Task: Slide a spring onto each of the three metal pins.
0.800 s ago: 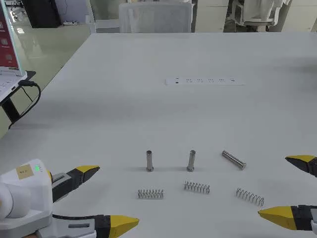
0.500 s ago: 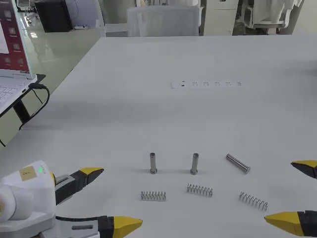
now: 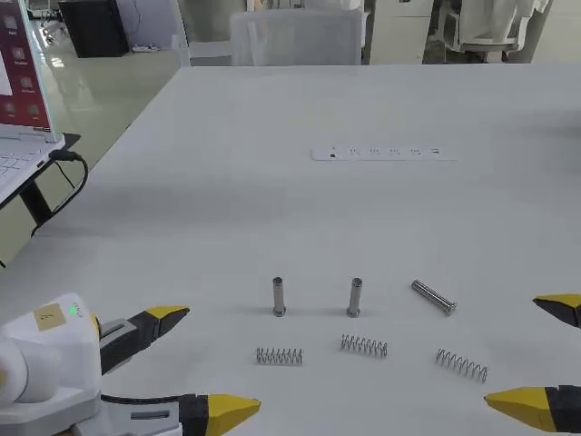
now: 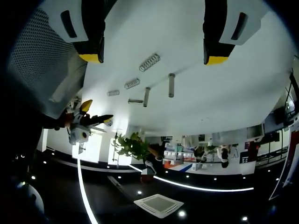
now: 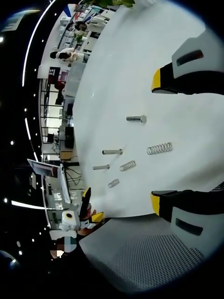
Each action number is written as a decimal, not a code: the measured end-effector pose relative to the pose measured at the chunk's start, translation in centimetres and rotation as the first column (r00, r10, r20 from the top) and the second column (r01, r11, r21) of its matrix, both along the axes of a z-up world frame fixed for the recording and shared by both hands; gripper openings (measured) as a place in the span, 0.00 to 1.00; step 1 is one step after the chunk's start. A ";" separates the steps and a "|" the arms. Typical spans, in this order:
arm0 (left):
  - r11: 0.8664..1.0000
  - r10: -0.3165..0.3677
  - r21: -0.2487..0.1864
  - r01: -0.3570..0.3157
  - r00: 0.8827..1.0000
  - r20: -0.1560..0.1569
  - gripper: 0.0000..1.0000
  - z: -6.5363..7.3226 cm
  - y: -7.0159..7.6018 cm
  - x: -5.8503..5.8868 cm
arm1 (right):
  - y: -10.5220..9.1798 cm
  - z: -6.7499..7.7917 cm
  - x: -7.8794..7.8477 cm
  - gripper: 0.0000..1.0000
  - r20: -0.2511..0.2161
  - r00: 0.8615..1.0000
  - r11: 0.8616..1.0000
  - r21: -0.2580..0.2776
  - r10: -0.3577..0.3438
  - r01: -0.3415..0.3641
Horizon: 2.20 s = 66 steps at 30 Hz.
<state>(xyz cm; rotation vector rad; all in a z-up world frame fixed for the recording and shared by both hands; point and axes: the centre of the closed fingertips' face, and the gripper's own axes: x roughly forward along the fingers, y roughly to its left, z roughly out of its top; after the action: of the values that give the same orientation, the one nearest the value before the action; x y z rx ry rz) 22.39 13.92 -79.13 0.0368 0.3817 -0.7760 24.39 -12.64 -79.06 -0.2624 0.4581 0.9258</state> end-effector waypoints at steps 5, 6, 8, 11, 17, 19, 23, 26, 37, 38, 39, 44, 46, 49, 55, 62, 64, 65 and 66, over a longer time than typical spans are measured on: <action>1.000 0.002 -0.006 -0.002 1.000 0.000 0.85 0.0 0.0 0.1 | 0.0 0.1 0.0 0.85 0.000 1.000 1.000 -0.003 -0.001 0.001; 1.000 0.002 -0.008 -0.002 1.000 0.000 0.84 -0.1 0.0 0.1 | 0.0 0.1 0.1 0.85 -0.001 1.000 1.000 -0.004 -0.002 0.002; 1.000 0.002 -0.011 -0.002 1.000 -0.001 0.84 -0.2 0.0 0.2 | -0.1 0.1 0.1 0.85 -0.001 1.000 1.000 -0.008 -0.002 0.002; 1.000 0.001 -0.012 -0.001 1.000 -0.002 0.84 -0.3 0.0 0.2 | -0.1 0.1 0.1 0.85 -0.001 1.000 1.000 -0.011 -0.003 0.003; 1.000 -0.001 -0.014 0.001 1.000 -0.002 0.84 -0.2 0.0 0.2 | -0.1 0.2 0.2 0.85 0.000 1.000 1.000 -0.009 -0.009 0.009; 1.000 -0.002 -0.013 0.002 1.000 -0.002 0.84 -0.2 0.0 0.2 | -0.2 0.1 0.2 0.85 -0.001 1.000 1.000 -0.009 -0.012 0.012; 1.000 -0.006 -0.016 0.006 1.000 0.002 0.84 0.0 -0.1 0.2 | -0.2 0.1 0.0 0.85 -0.001 1.000 1.000 -0.010 -0.013 0.013; 1.000 -0.011 -0.013 0.011 1.000 0.003 0.84 0.1 -0.3 0.1 | -0.4 0.1 0.0 0.85 -0.002 1.000 1.000 -0.009 -0.020 0.020; 1.000 -0.010 -0.013 0.010 1.000 0.008 0.83 0.4 -0.3 0.2 | -0.5 0.1 0.1 0.85 -0.003 1.000 1.000 -0.011 -0.021 0.021; 1.000 -0.010 -0.013 0.011 1.000 0.009 0.83 0.5 -0.4 0.2 | -0.5 0.2 0.1 0.85 -0.003 1.000 1.000 -0.012 -0.021 0.021; 1.000 -0.011 -0.014 0.011 1.000 0.010 0.83 0.6 -0.4 0.1 | -0.5 0.2 0.2 0.85 -0.002 1.000 1.000 -0.014 -0.019 0.019; 1.000 -0.008 -0.017 0.009 1.000 0.020 0.83 1.0 -0.5 0.1 | -0.3 0.5 0.6 0.84 0.004 1.000 1.000 -0.022 -0.006 0.006; 1.000 -0.006 -0.018 0.007 1.000 0.023 0.83 1.2 -0.6 0.1 | -0.3 0.7 0.8 0.84 0.005 1.000 1.000 -0.027 -0.001 0.001; 1.000 -0.002 -0.021 0.003 1.000 0.030 0.82 1.5 -0.6 0.1 | -0.2 0.9 1.2 0.84 0.010 1.000 0.999 -0.036 0.009 -0.009; 1.000 0.000 -0.020 0.001 0.999 0.039 0.82 1.9 -0.7 -0.3 | 0.2 1.6 2.3 0.84 0.027 0.999 0.998 -0.057 0.036 -0.035; 1.000 0.007 -0.015 -0.007 0.999 0.036 0.82 1.9 -0.6 -0.6 | 1.1 2.2 4.2 0.81 0.045 0.997 0.995 -0.082 0.055 -0.051; 1.000 0.010 -0.015 -0.009 0.999 0.038 0.82 1.9 -0.6 -0.6 | 1.4 2.3 4.6 0.80 0.044 0.997 0.995 -0.087 0.061 -0.057; 1.000 0.011 -0.016 -0.010 0.999 0.038 0.82 2.0 -0.6 -0.7 | 1.6 2.5 4.9 0.79 0.048 0.997 0.994 -0.089 0.067 -0.062; 1.000 0.012 -0.017 -0.011 0.999 0.039 0.82 2.0 -0.7 -0.7 | 1.8 2.6 5.2 0.79 0.052 0.996 0.993 -0.093 0.073 -0.068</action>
<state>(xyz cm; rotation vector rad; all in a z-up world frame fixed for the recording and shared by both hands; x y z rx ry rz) 21.69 13.24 -77.09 0.0337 0.3375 -0.7660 29.60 -10.81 -76.45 -0.3881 0.4424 0.9652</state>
